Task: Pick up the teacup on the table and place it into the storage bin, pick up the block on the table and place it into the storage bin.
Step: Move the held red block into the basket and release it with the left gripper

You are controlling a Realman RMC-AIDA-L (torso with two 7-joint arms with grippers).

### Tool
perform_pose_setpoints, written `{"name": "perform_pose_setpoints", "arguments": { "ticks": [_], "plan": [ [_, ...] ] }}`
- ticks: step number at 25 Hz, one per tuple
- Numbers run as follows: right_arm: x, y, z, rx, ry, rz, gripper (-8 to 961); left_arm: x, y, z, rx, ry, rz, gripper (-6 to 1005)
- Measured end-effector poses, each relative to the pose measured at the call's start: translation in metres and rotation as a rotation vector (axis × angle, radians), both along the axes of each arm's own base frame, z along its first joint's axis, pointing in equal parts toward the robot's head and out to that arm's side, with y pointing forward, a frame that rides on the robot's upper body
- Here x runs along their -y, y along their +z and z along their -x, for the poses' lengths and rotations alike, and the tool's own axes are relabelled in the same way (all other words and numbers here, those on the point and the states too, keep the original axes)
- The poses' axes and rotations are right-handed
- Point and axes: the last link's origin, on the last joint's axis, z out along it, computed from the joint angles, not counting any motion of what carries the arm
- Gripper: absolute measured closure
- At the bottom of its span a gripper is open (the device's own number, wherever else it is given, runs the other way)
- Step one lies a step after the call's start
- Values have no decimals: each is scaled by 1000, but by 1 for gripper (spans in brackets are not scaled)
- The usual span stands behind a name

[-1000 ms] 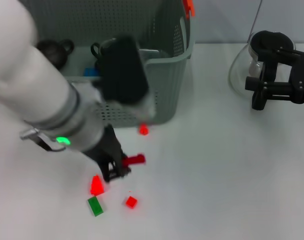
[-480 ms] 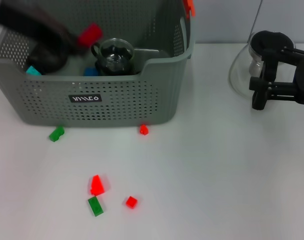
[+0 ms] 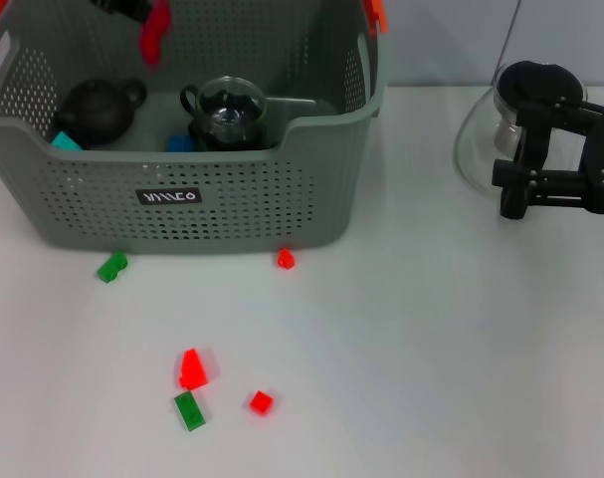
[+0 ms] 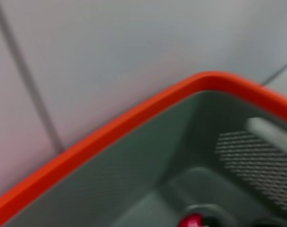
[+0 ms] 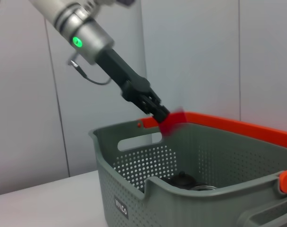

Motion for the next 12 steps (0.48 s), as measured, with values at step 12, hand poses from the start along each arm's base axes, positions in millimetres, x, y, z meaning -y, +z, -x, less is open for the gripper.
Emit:
{"name": "perform_pose_setpoints", "arguments": {
  "ticks": [12],
  "plan": [
    [0,2,-1,0,0,-5,27,68,10,-37,-53,-223,60,369]
  ]
}}
